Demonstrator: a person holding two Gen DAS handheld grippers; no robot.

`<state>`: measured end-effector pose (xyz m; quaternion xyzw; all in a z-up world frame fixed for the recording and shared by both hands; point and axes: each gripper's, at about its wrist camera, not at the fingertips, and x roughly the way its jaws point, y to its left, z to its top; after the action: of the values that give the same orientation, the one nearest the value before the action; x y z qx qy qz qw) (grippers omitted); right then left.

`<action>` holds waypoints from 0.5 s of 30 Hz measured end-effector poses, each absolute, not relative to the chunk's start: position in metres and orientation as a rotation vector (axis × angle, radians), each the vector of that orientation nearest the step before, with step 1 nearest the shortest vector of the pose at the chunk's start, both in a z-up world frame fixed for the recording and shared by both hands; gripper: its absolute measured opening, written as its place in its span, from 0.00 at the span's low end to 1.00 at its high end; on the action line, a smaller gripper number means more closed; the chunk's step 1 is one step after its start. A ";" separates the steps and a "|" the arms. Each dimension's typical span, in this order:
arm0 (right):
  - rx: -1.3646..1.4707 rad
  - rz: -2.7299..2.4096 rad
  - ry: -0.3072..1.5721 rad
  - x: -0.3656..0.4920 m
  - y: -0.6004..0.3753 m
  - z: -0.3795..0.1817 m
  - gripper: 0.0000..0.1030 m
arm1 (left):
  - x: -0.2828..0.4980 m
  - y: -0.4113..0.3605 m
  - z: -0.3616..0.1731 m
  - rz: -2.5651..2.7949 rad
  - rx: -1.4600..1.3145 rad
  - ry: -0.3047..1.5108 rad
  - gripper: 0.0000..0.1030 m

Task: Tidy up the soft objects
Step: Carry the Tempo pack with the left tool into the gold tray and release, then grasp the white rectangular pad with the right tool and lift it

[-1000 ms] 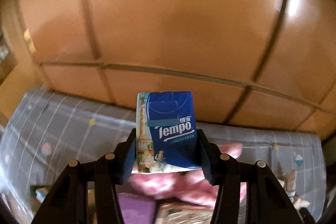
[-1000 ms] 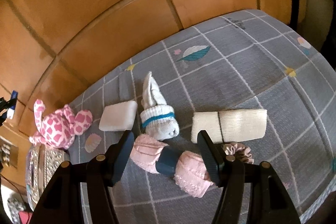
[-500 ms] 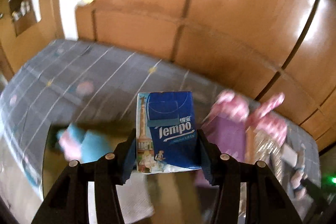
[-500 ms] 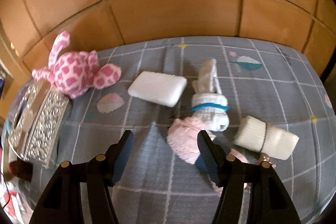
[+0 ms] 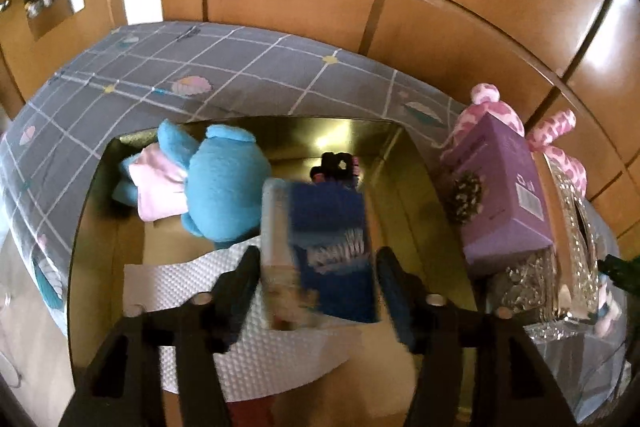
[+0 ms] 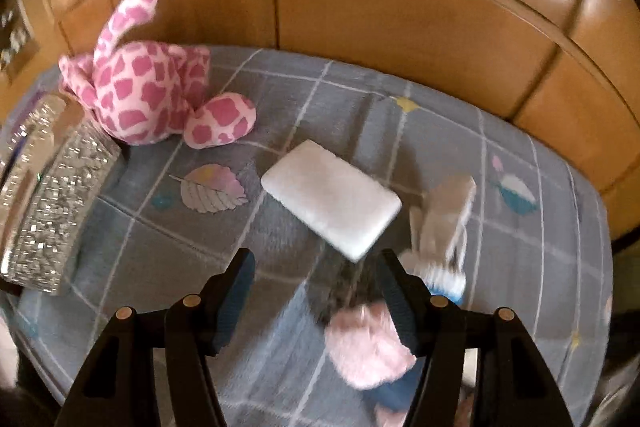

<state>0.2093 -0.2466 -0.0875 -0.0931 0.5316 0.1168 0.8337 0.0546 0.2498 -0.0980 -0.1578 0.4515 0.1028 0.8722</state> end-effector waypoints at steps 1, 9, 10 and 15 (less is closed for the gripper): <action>-0.223 0.254 1.134 0.215 -0.244 -0.090 0.70 | 0.055 0.251 -0.097 0.225 -0.334 0.938 0.73; -0.468 0.284 1.240 0.262 -0.224 -0.121 0.77 | 0.039 0.249 -0.091 0.264 -0.320 0.906 0.79; -0.495 0.290 1.261 0.266 -0.223 -0.126 0.77 | 0.035 0.248 -0.089 0.265 -0.325 0.902 0.79; -0.559 0.327 1.328 0.278 -0.219 -0.144 0.79 | 0.024 0.242 -0.087 0.252 -0.350 0.910 0.79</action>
<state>0.2775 -0.2193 -0.1435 -0.2548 0.6053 0.1488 0.7393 0.0238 0.2419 -0.0874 -0.1675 0.4361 0.1207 0.8759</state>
